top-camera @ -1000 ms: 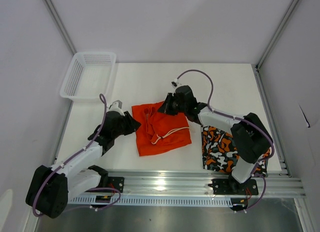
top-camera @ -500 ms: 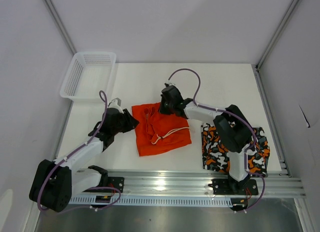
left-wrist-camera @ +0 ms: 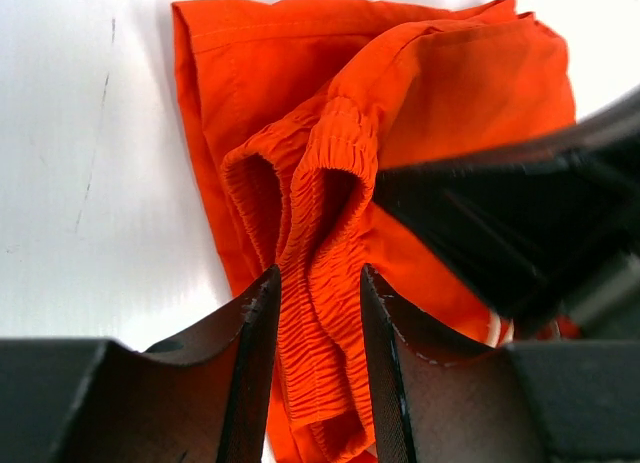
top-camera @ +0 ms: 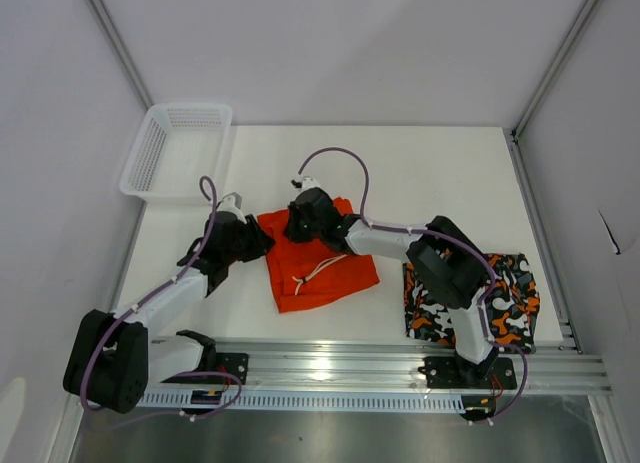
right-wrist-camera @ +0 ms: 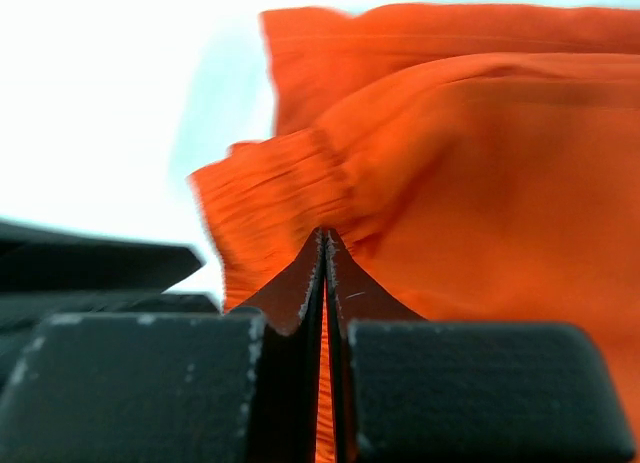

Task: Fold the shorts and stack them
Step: Fold the shorts

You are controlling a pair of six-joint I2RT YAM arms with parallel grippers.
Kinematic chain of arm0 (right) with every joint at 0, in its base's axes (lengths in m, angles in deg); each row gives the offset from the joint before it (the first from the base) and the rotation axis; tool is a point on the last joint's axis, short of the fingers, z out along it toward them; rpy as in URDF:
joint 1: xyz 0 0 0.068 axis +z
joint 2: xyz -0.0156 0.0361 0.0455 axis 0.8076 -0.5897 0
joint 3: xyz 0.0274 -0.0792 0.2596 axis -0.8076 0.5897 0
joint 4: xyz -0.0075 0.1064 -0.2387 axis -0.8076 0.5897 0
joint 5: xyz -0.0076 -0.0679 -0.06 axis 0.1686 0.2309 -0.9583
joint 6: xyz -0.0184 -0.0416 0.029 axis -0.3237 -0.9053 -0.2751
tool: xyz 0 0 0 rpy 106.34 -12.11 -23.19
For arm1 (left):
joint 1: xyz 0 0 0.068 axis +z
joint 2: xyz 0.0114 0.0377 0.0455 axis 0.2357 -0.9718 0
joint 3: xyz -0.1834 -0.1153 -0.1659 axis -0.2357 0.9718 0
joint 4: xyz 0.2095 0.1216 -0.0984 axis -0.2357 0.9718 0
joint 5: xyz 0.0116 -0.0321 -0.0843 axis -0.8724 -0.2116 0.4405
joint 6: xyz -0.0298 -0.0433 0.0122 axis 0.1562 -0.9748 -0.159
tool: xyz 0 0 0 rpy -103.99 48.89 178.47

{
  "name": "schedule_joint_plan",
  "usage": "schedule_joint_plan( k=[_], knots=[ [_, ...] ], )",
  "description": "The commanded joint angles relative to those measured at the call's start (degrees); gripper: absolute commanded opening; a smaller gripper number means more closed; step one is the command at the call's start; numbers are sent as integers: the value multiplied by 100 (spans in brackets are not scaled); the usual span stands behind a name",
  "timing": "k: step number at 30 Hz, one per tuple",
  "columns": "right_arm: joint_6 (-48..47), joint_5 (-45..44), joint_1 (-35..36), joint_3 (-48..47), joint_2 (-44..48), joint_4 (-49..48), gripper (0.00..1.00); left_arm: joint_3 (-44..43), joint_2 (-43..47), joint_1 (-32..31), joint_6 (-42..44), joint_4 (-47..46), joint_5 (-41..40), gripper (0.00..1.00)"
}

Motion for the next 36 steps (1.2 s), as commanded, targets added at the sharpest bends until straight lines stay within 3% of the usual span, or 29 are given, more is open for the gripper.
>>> schedule_joint_plan(
  k=[1, 9, 19, 29, 36],
  knots=[
    [-412, -383, 170, 30, 320, -452, 0, -165, -127, 86, 130, -131, 30, 41],
    [-316, -322, 179, 222, 275, -434, 0, -24, 241, 130, -29, -325, 38, 41],
    [256, 1021, -120, 1215, 1198, -1084, 1, -543, 470, 139, 130, 27, 55, 40],
    [370, 1251, 170, 1787, 1295, -1172, 2, -710, -355, 130, -2, -789, 1197, 34],
    [449, 1093, 573, 1876, 839, -1497, 2, -640, -1277, 130, -116, -1423, 1471, 31]
  ],
)
